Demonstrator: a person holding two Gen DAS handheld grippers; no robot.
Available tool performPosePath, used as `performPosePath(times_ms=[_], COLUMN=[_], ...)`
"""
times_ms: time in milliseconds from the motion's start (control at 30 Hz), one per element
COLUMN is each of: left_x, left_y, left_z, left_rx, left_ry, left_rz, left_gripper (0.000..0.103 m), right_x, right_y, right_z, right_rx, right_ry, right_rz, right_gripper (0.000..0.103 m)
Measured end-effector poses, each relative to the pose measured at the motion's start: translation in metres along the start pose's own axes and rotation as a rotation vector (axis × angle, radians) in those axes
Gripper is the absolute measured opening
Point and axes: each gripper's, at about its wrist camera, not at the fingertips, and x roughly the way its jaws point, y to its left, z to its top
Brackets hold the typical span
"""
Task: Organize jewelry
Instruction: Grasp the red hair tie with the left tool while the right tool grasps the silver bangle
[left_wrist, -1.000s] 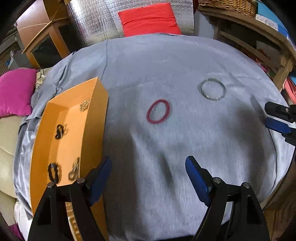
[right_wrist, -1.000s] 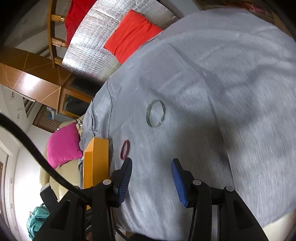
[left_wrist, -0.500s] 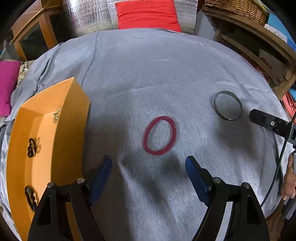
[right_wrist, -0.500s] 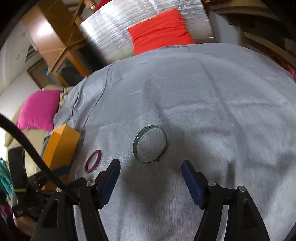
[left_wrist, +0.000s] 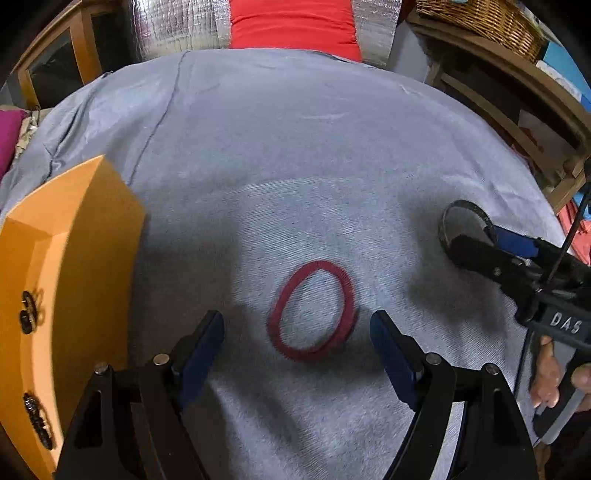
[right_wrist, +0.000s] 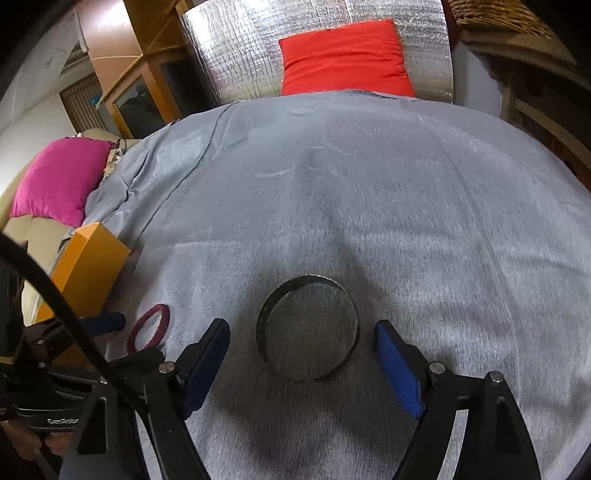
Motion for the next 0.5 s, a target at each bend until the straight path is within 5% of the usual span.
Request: performPosePath(times_ms=[67, 167, 267, 300, 333, 500], left_x=[0.003, 0.001, 0.0, -0.001, -0.002, -0.007], left_y=[0.002, 0.005, 0.008, 0.009, 0.01, 0.006], left_z=[0.001, 0.001, 0.002, 0.001, 0.0, -0.002], left_rx=[-0.013, -0.038, -0.04, -0.04, -0.043, -0.043], left_ry=[-0.005, -0.027, -0.039, -0.043, -0.044, -0.04], left_rz=[-0.007, -0.029, -0.04, -0.048, -0.059, -0.102], left_gripper=[0.082, 0.078, 0.052, 0.047, 0.037, 0.013], right_x=[0.001, 0.002, 0.0, -0.001, -0.002, -0.015], right_y=[0.001, 0.004, 0.005, 0.003, 0.001, -0.014], right_z=[0.0, -0.003, -0.003, -0.004, -0.004, -0.008], right_rx=[-0.006, -0.036, -0.039, -0.04, -0.039, 0.025], right_ry=[-0.005, -0.016, -0.027, -0.026, -0.024, -0.029], right_rz=[-0.011, -0.06, -0.063, -0.078, -0.091, -0.041], right_gripper=[0.082, 0.066, 0.051, 0.036, 0.031, 0.021])
